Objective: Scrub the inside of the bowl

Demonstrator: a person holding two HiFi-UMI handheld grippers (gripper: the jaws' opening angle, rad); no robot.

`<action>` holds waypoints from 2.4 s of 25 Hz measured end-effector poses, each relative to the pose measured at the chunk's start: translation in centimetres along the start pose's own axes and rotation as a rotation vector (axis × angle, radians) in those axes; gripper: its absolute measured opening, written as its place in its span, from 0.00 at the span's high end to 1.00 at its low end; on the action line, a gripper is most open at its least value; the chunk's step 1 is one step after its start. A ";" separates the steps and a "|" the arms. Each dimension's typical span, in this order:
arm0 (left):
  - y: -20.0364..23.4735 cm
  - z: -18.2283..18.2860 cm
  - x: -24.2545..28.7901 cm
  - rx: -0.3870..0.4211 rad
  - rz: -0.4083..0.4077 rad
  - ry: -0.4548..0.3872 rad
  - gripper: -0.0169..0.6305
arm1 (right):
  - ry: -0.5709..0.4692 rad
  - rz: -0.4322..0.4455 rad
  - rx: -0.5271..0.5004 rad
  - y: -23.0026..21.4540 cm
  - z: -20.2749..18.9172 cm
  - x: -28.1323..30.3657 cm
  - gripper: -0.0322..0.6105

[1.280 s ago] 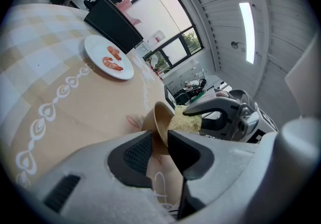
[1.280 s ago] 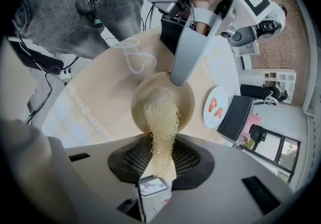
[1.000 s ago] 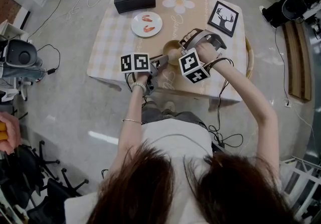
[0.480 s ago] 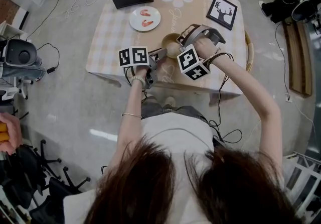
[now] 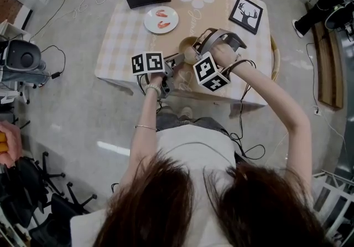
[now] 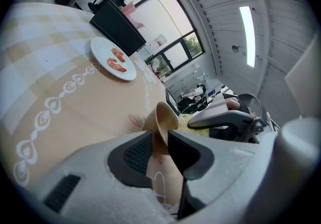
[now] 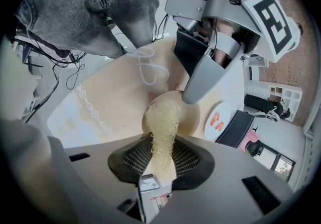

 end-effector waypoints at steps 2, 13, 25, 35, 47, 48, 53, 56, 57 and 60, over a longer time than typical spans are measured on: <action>0.0 0.0 0.0 0.000 -0.001 -0.002 0.82 | -0.002 -0.003 -0.007 -0.2 0.2 0.1 0.80; 0.0 0.1 0.1 -0.006 -0.012 -0.012 0.82 | -0.013 -0.021 0.012 -1.6 0.3 1.2 0.80; 0.2 0.0 0.0 -0.016 -0.030 -0.019 0.83 | -0.011 -0.035 0.019 -2.4 -0.1 2.5 0.80; 0.2 0.1 0.0 -0.020 -0.033 -0.012 0.83 | -0.011 -0.050 0.036 -3.5 -0.6 3.3 0.80; 0.1 0.1 0.2 -0.026 -0.037 -0.008 0.83 | -0.011 -0.054 0.034 -4.1 -1.3 3.7 0.80; 0.2 0.1 0.2 -0.028 -0.038 -0.007 0.83 | -0.010 -0.051 0.034 -4.1 -1.4 3.7 0.80; 0.3 0.1 0.3 -0.031 -0.039 -0.010 0.83 | 0.005 -0.044 0.042 -4.1 -2.0 3.8 0.80; 0.2 0.0 0.3 -0.029 -0.037 -0.010 0.83 | 0.007 -0.041 0.054 -4.0 -2.3 3.8 0.80; 0.2 0.0 0.3 -0.030 -0.037 -0.010 0.83 | 0.007 -0.039 0.061 -3.9 -2.4 3.8 0.80; 0.3 0.0 0.3 -0.034 -0.039 -0.013 0.83 | 0.012 -0.035 0.072 -3.8 -2.7 3.7 0.80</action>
Point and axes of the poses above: the fingertips, and each gripper's own axes: x forward along the fingers, y to its left, z out of its top, the point moved 8 cm from there along -x, backward along the fingers, and after that the axes turned 11 degrees about -z, right-handed, at the moved point
